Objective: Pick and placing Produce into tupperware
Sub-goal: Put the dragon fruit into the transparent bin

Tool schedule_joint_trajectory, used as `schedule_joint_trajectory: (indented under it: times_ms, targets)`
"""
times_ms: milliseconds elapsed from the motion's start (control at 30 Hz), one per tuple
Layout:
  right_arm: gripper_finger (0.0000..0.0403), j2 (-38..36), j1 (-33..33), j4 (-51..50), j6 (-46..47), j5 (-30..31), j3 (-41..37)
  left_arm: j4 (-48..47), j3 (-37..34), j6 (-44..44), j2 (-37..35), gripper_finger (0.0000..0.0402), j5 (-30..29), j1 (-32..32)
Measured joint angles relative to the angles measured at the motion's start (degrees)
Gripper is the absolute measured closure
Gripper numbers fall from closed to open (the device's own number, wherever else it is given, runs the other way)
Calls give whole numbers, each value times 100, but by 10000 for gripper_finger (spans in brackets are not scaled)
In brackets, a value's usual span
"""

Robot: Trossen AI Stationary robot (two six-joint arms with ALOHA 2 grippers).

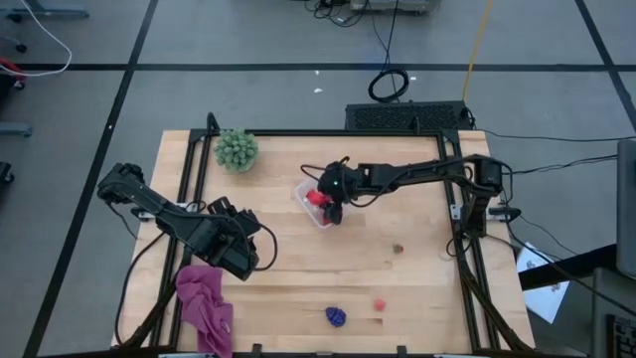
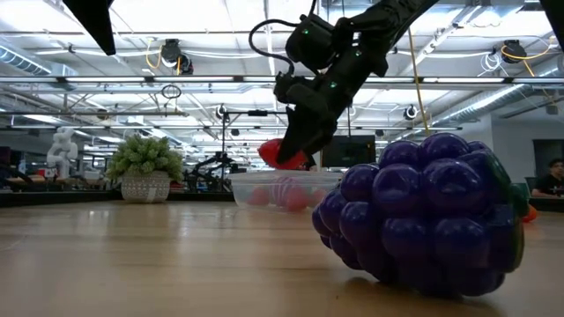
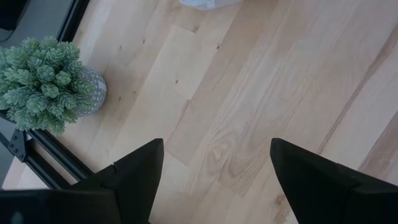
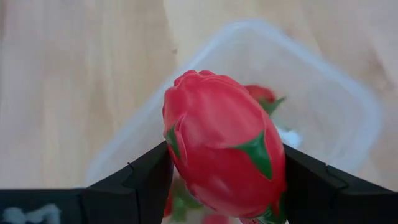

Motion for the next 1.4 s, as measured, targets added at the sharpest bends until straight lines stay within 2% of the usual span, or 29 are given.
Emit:
schedule_joint_trajectory:
  times_ms: [567,1000,1100,1400]
  targets:
    - [165,0,95,-908,-4,-6,-2,0,0,17,0,105,-15,0]
    - [165,0,114,-884,-142,-23,-2,0,0,36,0,105,-39,0]
    - [164,0,114,-882,-161,-179,-2,0,0,33,0,105,-39,-1]
    - [140,0,123,-801,-205,-203,-2,0,0,31,0,105,-41,0]
